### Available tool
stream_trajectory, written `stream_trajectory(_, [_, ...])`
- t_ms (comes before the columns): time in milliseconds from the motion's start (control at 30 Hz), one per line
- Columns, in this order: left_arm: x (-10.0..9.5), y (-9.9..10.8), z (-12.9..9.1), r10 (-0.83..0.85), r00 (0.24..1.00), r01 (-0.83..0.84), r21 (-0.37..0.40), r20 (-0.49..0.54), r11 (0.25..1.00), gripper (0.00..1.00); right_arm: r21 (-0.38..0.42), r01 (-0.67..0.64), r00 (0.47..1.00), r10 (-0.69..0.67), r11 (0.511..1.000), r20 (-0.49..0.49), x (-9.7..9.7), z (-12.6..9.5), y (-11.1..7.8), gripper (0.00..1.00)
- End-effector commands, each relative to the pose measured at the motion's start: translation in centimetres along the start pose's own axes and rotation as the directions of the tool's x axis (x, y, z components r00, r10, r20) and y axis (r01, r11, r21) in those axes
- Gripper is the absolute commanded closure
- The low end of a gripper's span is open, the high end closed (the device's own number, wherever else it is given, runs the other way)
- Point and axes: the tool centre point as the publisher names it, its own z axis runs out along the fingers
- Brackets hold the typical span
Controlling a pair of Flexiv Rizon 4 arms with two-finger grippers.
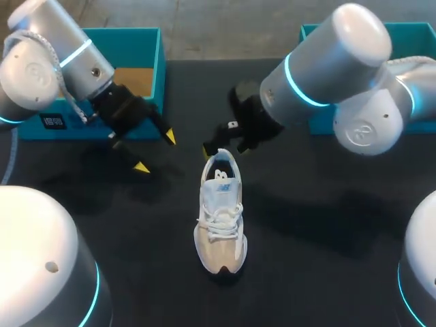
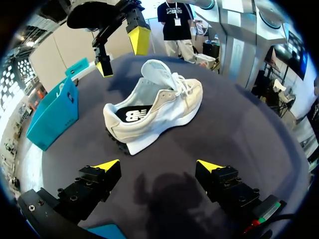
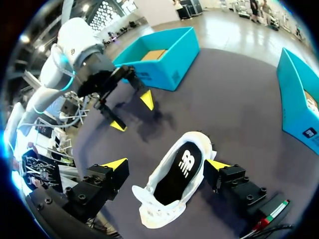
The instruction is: Take the shoe out of the shoebox, open the shoe tongue, remove and reinsert the insole, then place the shoe into the shoebox
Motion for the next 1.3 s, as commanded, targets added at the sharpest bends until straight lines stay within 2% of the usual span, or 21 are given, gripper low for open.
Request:
stream_trajectory(33, [1.1, -0.1, -1.3, 0.002, 1.000, -0.002, -0.019, 0.004, 1.000, 0.00, 0.009, -0.009, 0.985, 0.007, 1.000, 0.171, 0.5, 1.3, 0.3, 0.00])
stream_trajectory(67, [1.3, 0.0, -1.6, 0.004, 1.000, -0.004, -0.022, 0.003, 1.000, 0.00, 0.018, -0.017, 0.982, 0.013, 1.000, 0.188, 0.5, 1.4, 0.3, 0.00])
stream_trajectory(133, [1.6, 0.1, -2.1, 0.009, 1.000, -0.009, -0.038, -0.004, 0.999, 0.00, 0.020, -0.020, 0.982, 0.016, 1.000, 0.190, 0.4, 1.6, 0.3, 0.14])
stream_trajectory(167, [1.7, 0.2, -2.3, 0.007, 1.000, -0.007, -0.044, -0.003, 0.999, 0.00, 0.022, -0.024, 0.981, 0.020, 0.999, 0.193, 0.4, 1.7, 0.2, 0.27])
stream_trajectory(200, [1.8, 0.3, -2.5, 0.006, 1.000, -0.006, -0.048, -0.003, 0.999, 0.00, 0.022, -0.025, 0.981, 0.020, 0.999, 0.194, 0.4, 1.7, 0.2, 0.51])
stream_trajectory(300, [2.2, 0.5, -3.2, 0.010, 1.000, -0.010, -0.063, -0.008, 0.998, 0.00, 0.022, -0.026, 0.981, 0.021, 0.999, 0.193, 0.3, 1.9, 0.0, 0.66])
stream_trajectory(433, [2.6, 0.7, -4.1, 0.008, 1.000, -0.009, -0.085, -0.010, 0.996, 0.00, 0.036, -0.029, 0.979, 0.021, 0.999, 0.204, 0.3, 2.2, -0.1, 0.98])
stream_trajectory(667, [3.0, 1.3, -5.1, -0.012, 1.000, 0.010, -0.139, -0.017, 0.990, 0.00, 0.055, -0.054, 0.968, 0.038, 0.997, 0.249, 0.1, 3.0, -0.2, 1.00])
stream_trajectory(933, [3.2, 1.8, -6.2, -0.052, 0.998, 0.048, -0.161, -0.019, 0.986, 0.00, 0.078, -0.123, 0.945, 0.093, 0.989, 0.313, -0.3, 4.0, -0.8, 1.00])
stream_trajectory(967, [3.2, 1.8, -6.2, -0.052, 0.998, 0.048, -0.161, -0.019, 0.986, 0.00, 0.067, -0.130, 0.952, 0.106, 0.989, 0.287, -0.5, 4.1, -1.0, 1.00])
stream_trajectory(1300, [3.2, 1.8, -6.2, -0.052, 0.998, 0.048, -0.161, -0.019, 0.986, 0.00, 0.067, -0.130, 0.952, 0.106, 0.989, 0.287, -0.5, 4.1, -1.0, 1.00])
